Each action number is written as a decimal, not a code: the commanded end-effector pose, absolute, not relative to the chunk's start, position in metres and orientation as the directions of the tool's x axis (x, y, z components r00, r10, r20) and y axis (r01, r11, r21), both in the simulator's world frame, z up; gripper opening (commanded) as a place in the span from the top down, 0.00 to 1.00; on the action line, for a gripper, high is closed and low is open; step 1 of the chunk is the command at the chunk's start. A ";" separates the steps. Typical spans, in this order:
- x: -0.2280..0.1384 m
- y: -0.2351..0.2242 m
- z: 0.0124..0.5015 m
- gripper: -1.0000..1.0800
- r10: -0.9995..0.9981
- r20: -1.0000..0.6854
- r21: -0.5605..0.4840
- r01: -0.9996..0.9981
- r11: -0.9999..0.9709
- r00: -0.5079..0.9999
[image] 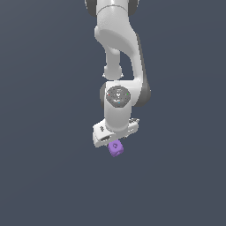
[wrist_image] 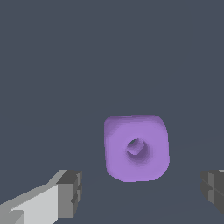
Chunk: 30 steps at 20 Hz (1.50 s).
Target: Pick up the object and move it to a goal position.
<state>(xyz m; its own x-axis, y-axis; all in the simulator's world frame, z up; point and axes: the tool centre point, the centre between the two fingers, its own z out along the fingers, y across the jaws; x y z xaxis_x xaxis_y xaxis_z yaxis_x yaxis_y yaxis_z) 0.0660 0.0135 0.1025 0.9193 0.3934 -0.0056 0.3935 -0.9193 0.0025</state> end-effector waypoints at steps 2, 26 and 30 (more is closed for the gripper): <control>0.073 0.013 0.095 0.04 0.431 -0.002 0.001 0.431 -0.903 0.903; 0.076 0.013 0.039 0.04 0.452 0.000 0.000 0.452 -0.892 0.892; 0.076 0.013 0.039 1.00 0.452 0.000 0.000 0.452 -0.892 0.892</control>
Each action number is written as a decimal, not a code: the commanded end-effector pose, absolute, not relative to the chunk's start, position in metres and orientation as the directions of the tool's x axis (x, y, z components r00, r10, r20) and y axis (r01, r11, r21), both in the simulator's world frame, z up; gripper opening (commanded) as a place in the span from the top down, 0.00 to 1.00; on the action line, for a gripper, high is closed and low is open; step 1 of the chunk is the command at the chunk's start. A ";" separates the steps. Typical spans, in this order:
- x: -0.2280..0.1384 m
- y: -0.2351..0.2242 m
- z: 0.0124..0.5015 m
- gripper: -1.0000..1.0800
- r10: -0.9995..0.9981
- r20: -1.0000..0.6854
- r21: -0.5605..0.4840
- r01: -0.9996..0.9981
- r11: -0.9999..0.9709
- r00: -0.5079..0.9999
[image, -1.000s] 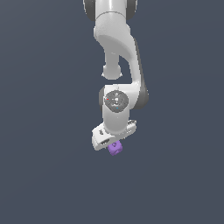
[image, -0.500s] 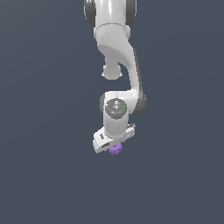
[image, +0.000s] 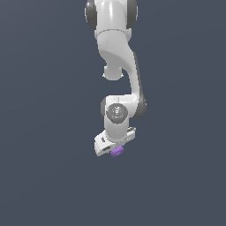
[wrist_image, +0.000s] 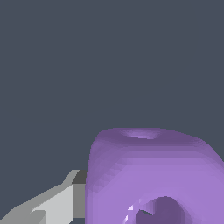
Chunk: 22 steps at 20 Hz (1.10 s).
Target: Pick up the object and move it to a goal position.
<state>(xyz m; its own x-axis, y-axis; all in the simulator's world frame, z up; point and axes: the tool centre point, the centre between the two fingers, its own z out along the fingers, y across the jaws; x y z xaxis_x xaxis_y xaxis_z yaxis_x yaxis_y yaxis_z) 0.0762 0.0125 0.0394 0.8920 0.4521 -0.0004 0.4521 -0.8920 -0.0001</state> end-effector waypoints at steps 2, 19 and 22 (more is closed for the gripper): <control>0.076 0.013 0.039 1.00 0.452 0.000 0.000 0.452 -0.892 0.892; 0.062 0.013 0.049 1.00 0.452 0.000 0.000 0.452 -0.892 0.892; 0.053 0.013 0.055 1.00 0.452 0.000 0.000 0.452 -0.892 0.892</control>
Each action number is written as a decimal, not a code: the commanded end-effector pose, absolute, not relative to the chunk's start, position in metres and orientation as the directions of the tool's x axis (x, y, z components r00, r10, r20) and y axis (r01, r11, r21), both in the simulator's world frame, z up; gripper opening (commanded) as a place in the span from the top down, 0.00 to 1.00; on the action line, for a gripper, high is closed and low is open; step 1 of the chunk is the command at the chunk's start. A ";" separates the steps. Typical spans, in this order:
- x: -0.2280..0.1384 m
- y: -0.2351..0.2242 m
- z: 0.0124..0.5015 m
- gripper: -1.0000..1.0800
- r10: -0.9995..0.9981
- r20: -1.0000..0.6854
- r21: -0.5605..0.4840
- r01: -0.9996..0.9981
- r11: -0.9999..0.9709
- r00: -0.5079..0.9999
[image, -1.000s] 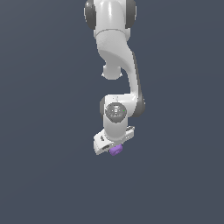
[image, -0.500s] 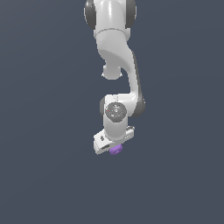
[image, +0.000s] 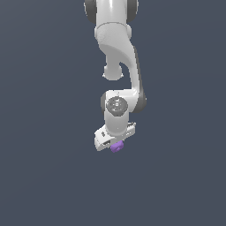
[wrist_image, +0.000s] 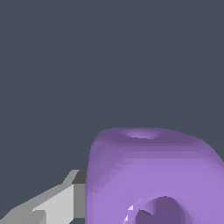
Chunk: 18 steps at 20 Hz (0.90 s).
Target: Pick up the object and move it to a goal position.
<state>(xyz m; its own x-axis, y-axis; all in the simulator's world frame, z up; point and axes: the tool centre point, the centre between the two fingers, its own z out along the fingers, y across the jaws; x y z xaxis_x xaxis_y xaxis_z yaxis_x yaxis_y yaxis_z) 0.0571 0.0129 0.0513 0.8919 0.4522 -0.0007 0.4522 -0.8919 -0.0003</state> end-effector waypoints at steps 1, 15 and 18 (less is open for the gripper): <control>0.049 0.013 0.057 1.00 0.452 0.000 0.000 0.452 -0.892 0.892; -0.028 0.014 0.107 1.00 0.452 -0.001 0.001 0.452 -0.892 0.892; -0.048 0.015 0.120 1.00 0.452 -0.001 0.001 0.452 -0.892 0.892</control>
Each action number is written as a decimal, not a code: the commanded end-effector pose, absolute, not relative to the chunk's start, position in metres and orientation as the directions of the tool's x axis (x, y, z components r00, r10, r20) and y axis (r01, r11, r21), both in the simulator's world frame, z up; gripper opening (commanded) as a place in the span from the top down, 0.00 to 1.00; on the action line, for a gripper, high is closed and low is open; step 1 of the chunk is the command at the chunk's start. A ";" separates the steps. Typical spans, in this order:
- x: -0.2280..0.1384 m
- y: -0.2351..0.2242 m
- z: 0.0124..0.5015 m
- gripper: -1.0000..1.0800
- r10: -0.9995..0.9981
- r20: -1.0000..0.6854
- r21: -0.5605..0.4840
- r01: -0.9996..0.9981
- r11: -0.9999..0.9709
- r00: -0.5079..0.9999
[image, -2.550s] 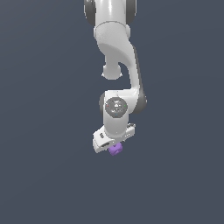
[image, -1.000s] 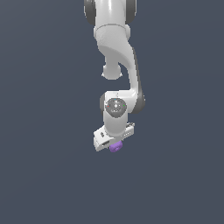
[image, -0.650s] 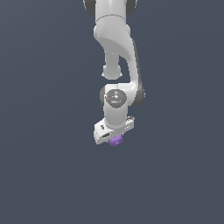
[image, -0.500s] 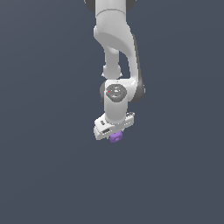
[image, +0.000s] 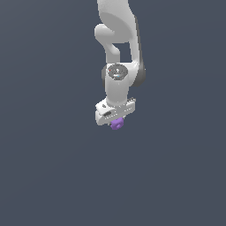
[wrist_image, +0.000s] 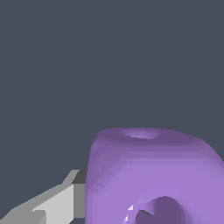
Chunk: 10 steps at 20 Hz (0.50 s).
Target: Pick up the object and move it to a goal position.
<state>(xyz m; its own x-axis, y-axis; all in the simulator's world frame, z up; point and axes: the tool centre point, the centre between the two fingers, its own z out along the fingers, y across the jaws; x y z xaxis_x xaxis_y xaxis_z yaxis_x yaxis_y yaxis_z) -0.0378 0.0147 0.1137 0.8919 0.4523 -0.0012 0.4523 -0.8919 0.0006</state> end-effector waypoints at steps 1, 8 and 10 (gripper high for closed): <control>-0.055 0.015 0.125 1.00 0.452 -0.001 0.001 0.452 -0.892 0.892; -0.095 0.016 0.153 1.00 0.452 -0.001 0.001 0.452 -0.892 0.892; -0.104 0.016 0.159 1.00 0.452 -0.001 0.001 0.452 -0.892 0.892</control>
